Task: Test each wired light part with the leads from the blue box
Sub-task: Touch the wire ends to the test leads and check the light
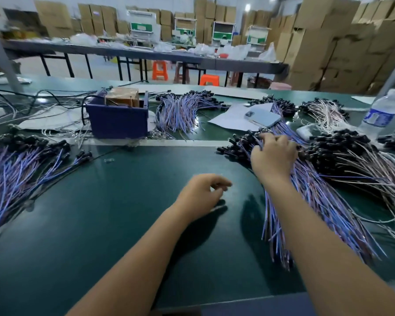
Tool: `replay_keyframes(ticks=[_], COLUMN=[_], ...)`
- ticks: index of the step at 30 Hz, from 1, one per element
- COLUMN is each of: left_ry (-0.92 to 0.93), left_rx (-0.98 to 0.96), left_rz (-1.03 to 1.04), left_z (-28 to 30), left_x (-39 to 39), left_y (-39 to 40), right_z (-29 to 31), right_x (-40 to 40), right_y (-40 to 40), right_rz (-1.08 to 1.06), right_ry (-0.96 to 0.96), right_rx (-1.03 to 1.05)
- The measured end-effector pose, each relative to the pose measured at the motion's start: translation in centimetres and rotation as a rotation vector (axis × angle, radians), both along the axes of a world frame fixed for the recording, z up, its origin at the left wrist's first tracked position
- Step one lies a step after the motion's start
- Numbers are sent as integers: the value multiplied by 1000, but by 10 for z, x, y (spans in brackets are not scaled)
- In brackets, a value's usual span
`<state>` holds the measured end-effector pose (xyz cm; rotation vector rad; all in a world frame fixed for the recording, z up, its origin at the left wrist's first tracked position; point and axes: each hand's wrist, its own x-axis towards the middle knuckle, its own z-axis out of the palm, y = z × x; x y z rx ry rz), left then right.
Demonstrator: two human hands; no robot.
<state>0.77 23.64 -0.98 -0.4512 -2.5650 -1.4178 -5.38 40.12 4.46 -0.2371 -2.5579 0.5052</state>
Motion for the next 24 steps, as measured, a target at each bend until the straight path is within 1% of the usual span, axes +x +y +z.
replay_keyframes(ticks=[3, 5, 7, 9, 13, 14, 16, 18, 21, 24], left_ry=[54, 79, 75, 47, -78, -134, -233, -268, -244, -138], left_rx=[54, 43, -43, -178, -346, -382, -439, -485, -521, -423], left_rz=[247, 403, 529, 649, 849, 884, 922, 945, 1000, 1064], left_z=[2, 4, 4, 4, 2, 2, 1, 2, 3, -4], left_x=[-4, -5, -3, 2, 16, 18, 18, 12, 0, -7], left_y=[-37, -71, -109, -148, -213, -225, -241, -247, -245, -249], right_z=[-11, -21, -32, -40, -52, -55, -62, -67, -67, -67], right_x=[4, 7, 8, 10, 19, 22, 23, 21, 20, 22], right_y=[-63, -111, -157, -200, -263, -272, -278, -274, -268, -266], right_rz=[214, 352, 482, 603, 800, 820, 827, 841, 885, 895], right_ry=[18, -9, -86, -166, -240, -245, -232, -212, -212, -212], right_rx=[-43, -53, -58, -70, -110, -96, -2, 2, -122, -194])
